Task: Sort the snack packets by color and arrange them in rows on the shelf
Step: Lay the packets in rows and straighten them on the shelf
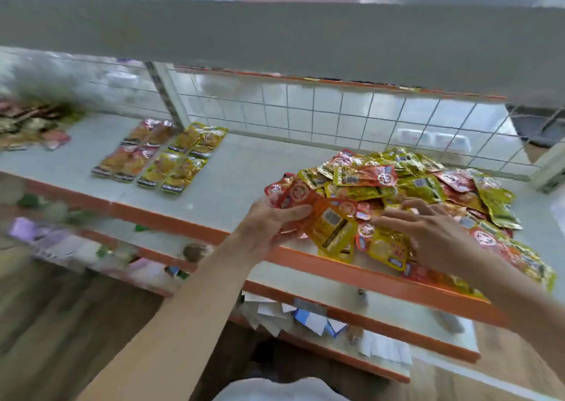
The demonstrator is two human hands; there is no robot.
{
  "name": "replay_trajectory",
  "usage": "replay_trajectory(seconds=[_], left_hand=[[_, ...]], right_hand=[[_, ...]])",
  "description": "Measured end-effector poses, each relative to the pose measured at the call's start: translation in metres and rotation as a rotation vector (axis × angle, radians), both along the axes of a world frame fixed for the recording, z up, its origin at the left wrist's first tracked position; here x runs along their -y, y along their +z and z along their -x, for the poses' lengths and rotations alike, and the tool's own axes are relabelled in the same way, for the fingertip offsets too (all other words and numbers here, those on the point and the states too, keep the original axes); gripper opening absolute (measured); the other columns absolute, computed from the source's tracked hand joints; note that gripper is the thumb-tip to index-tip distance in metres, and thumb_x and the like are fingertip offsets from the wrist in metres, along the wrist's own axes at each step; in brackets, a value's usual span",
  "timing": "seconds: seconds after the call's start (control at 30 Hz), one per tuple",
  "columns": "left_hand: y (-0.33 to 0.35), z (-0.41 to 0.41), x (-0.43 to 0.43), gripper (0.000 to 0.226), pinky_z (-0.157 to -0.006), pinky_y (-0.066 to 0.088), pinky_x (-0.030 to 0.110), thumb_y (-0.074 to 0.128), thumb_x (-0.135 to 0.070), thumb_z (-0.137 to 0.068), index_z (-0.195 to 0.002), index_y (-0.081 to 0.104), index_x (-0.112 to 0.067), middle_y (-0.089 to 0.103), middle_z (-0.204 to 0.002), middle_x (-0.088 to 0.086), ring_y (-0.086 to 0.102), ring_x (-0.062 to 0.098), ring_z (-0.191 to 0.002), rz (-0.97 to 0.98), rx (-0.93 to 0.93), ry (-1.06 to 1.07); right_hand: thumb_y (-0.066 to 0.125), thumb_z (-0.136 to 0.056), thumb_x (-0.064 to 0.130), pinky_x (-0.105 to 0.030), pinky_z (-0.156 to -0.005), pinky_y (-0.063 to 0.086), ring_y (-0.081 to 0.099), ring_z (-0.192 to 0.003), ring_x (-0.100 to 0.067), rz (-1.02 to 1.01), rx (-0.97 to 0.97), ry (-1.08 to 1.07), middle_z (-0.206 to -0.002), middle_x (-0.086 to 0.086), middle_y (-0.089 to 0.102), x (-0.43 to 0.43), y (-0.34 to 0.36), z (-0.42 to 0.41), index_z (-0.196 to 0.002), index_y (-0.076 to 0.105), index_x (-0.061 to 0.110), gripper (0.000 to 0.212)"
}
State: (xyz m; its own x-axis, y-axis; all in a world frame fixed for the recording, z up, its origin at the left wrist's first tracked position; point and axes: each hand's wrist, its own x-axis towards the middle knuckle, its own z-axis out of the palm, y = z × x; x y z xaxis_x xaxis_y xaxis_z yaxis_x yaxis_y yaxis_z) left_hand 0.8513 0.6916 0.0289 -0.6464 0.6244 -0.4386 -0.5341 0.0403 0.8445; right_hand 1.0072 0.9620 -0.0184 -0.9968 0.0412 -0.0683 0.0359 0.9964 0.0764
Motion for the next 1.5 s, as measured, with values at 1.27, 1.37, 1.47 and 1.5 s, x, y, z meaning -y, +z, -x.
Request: replay_trajectory(seconds=[1.27, 1.37, 1.47, 1.5], left_hand=[[-0.005, 0.098, 0.214, 0.014, -0.087, 0.055, 0.049, 0.061, -0.007, -0.092, -0.104, 0.065, -0.011, 0.070, -0.089, 0.012, 0.069, 0.031, -0.078, 0.057, 0.004, 0.194], [-0.009, 0.117, 0.251, 0.018, -0.093, 0.056, 0.049, 0.065, -0.003, -0.090, -0.101, 0.067, -0.017, 0.076, -0.096, 0.010, 0.071, 0.031, -0.095, 0.084, -0.129, 0.157], [-0.011, 0.134, 0.287, 0.018, -0.086, 0.059, 0.042, 0.068, -0.005, -0.090, -0.097, 0.070, -0.022, 0.078, -0.096, 0.006, 0.073, 0.029, -0.098, 0.126, -0.237, 0.162], [-0.010, 0.138, 0.297, 0.019, -0.080, 0.060, 0.037, 0.067, -0.004, -0.091, -0.097, 0.070, -0.022, 0.078, -0.096, 0.005, 0.073, 0.027, -0.096, 0.129, -0.252, 0.178]], right_hand=[[0.042, -0.093, 0.009, -0.028, -0.052, 0.051, 0.065, -0.057, -0.016, 1.722, -0.511, -0.750, -0.076, -0.006, 0.069, 0.313, 0.039, 0.132, -0.094, 0.062, 0.016, 0.021], [0.050, -0.083, 0.012, -0.040, -0.073, 0.053, 0.068, -0.074, -0.027, 1.658, -0.478, -0.699, -0.090, -0.015, 0.071, 0.348, 0.037, 0.152, -0.097, 0.066, 0.010, 0.022], [0.055, -0.093, 0.009, -0.046, -0.090, 0.053, 0.072, -0.093, -0.031, 1.523, -0.459, -0.664, -0.096, -0.007, 0.077, 0.377, 0.031, 0.172, -0.094, 0.074, 0.020, 0.021], [0.056, -0.095, 0.010, -0.045, -0.092, 0.054, 0.072, -0.095, -0.028, 1.480, -0.457, -0.665, -0.096, -0.003, 0.077, 0.386, 0.030, 0.178, -0.094, 0.074, 0.023, 0.022]])
